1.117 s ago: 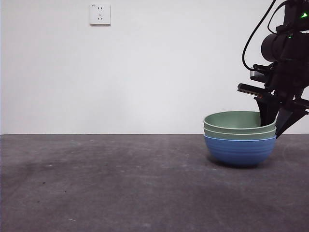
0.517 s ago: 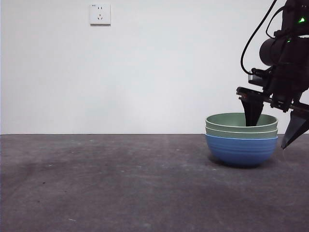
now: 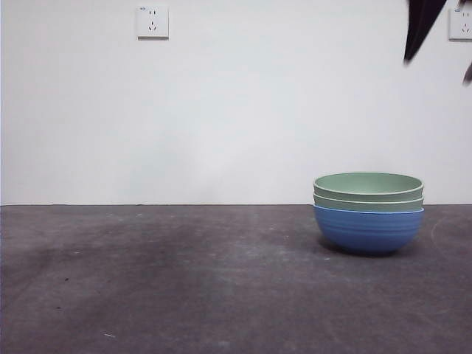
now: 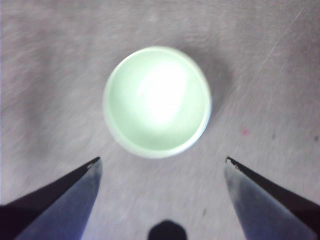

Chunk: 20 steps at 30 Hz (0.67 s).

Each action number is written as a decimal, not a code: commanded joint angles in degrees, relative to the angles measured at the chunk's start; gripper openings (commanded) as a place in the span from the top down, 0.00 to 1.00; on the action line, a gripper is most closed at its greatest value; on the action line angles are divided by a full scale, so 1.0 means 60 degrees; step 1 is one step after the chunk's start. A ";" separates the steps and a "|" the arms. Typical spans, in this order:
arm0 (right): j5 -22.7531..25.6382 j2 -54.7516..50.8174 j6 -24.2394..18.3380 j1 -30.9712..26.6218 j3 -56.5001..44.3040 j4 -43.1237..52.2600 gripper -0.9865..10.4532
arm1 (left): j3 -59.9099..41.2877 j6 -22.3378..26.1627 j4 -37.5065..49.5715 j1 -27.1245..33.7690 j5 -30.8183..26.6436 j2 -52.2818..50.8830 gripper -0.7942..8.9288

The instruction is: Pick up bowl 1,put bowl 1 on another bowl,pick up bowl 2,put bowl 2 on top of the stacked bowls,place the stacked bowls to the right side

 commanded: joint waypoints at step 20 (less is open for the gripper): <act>-0.0015 -0.2761 0.0084 0.2186 -0.0095 -0.3016 0.92 | -0.0022 0.0397 -0.0747 -0.0022 0.1053 0.0124 0.93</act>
